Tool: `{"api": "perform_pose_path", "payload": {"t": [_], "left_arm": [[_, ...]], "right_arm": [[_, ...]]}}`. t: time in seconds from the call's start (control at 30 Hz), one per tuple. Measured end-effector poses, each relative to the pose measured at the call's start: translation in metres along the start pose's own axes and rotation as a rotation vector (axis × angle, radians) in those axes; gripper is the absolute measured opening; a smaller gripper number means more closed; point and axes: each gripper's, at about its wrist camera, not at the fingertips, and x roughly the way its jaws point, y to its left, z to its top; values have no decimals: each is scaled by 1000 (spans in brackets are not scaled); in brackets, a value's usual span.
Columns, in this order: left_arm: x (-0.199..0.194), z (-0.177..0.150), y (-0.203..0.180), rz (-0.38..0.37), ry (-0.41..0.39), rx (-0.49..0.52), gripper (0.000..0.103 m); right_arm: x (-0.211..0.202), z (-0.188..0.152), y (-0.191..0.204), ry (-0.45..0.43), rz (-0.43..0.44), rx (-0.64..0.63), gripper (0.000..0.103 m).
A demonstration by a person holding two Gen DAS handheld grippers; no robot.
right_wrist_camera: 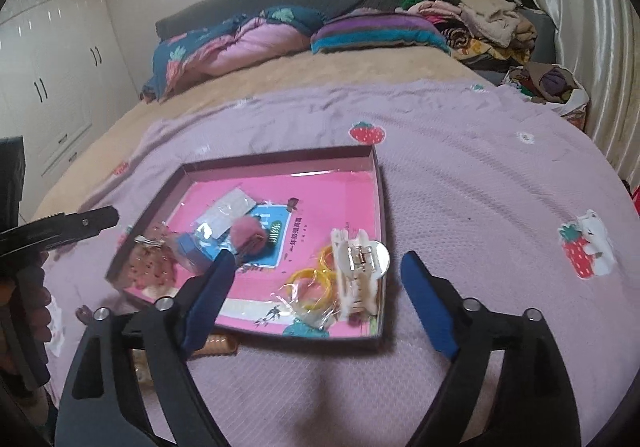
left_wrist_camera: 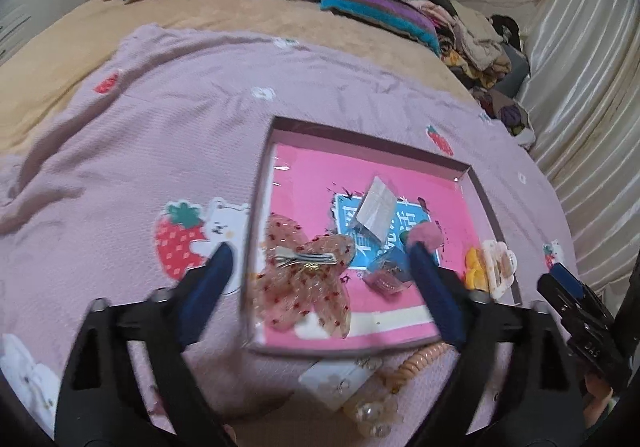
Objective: Organize jewelry
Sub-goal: 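Open both tools to drop the bag and claw clip into the tray, then move both open tools back over the remaining accessories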
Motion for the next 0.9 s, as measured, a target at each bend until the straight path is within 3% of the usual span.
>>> {"api": "perform_pose_path", "payload": {"t": [0.03, 0.47, 0.9], "left_arm": [[-7, -1, 2, 5, -11, -6, 93], [-65, -23, 29, 70, -52, -58, 93], [-99, -62, 60, 105, -46, -81, 93]], "right_arm": [[-4, -1, 1, -5, 2, 1, 85], [-54, -12, 32, -38, 51, -41, 87], [-60, -34, 90, 0, 117, -120, 87]]}}
